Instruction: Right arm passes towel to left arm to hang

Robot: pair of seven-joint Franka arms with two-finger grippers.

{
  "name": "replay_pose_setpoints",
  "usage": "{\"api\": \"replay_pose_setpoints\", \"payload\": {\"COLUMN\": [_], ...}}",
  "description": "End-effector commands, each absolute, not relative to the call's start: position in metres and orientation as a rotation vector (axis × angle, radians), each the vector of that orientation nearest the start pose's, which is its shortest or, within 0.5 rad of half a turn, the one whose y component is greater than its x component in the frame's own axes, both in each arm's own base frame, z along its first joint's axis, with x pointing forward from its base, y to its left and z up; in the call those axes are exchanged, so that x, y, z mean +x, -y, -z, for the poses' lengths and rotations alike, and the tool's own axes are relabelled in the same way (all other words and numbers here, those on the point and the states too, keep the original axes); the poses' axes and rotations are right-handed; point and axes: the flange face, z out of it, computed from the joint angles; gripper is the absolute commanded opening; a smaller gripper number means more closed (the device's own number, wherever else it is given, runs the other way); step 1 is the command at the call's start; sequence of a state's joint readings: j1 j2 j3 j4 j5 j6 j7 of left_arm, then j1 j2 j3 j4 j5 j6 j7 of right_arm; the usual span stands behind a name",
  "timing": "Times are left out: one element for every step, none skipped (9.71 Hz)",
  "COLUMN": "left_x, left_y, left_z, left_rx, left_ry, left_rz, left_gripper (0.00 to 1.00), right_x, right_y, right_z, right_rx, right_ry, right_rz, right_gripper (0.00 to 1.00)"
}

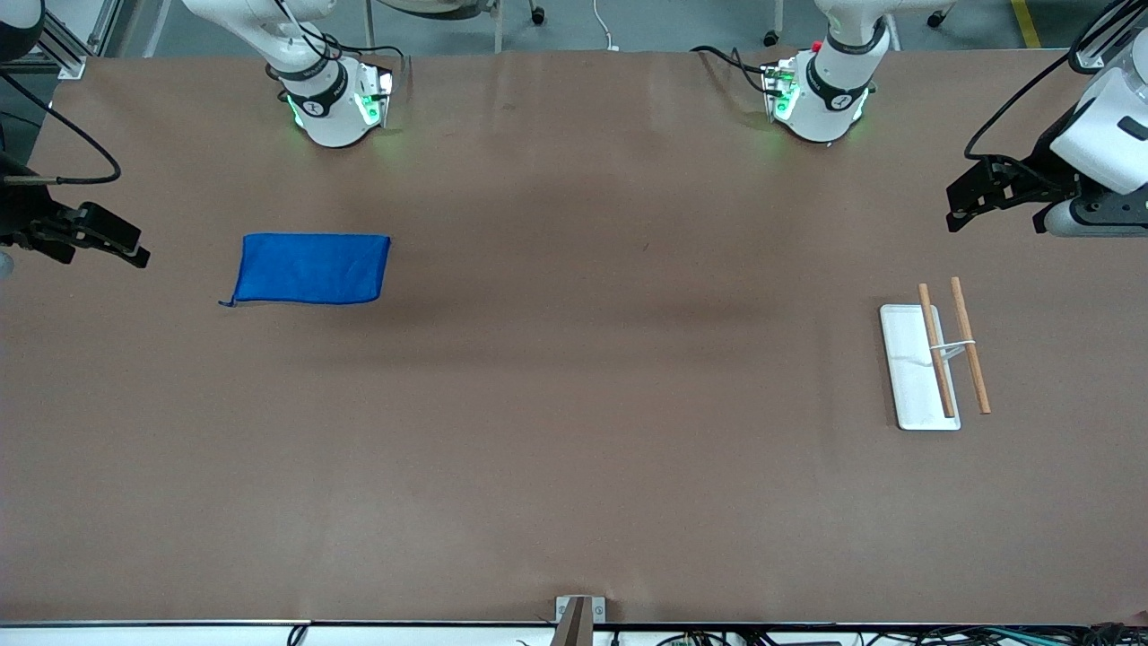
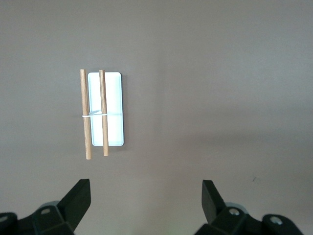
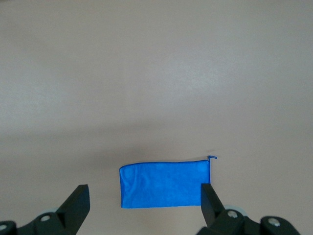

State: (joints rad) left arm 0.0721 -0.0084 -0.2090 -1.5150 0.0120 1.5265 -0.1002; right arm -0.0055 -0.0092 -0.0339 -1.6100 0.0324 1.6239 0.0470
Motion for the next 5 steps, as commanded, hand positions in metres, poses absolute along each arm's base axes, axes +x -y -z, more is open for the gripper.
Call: {"api": "replay_pose_setpoints", "payload": {"left_x": [0.547,0.547,0.547,0.547,0.547], "left_y": [0.076,0.076,0.076,0.076,0.076], "left_z": [-0.639,-0.639,-0.639,-0.639,-0.639], "left_rx": [-3.112,-3.112,-3.113,-3.113,-3.115], "left_ry": [-0.091,-0.091,-0.091,-0.091,-0.091], "left_rz": [-0.026,-0.026,-0.026,-0.026,-0.026], "left_gripper": [1.00,1.00,1.00,1.00,1.00], "right_x": [0.554,0.553,0.552,0.551,0.545], "right_y": [0.021,0.025,0.033,0.035,0.039], "right_z": [-0.599,-0.587,-0.567,-0.533,-0.506], "right_rx": [-3.105,-3.106,-3.104,-3.103,-3.101], "right_ry": [-0.118,-0.130,-0.156,-0.162,-0.174], "right_rz": [-0.009,-0.040,-0.066,-0.092,-0.118], "right_gripper": [0.99,0.99,0.98,0.98,0.98]}}
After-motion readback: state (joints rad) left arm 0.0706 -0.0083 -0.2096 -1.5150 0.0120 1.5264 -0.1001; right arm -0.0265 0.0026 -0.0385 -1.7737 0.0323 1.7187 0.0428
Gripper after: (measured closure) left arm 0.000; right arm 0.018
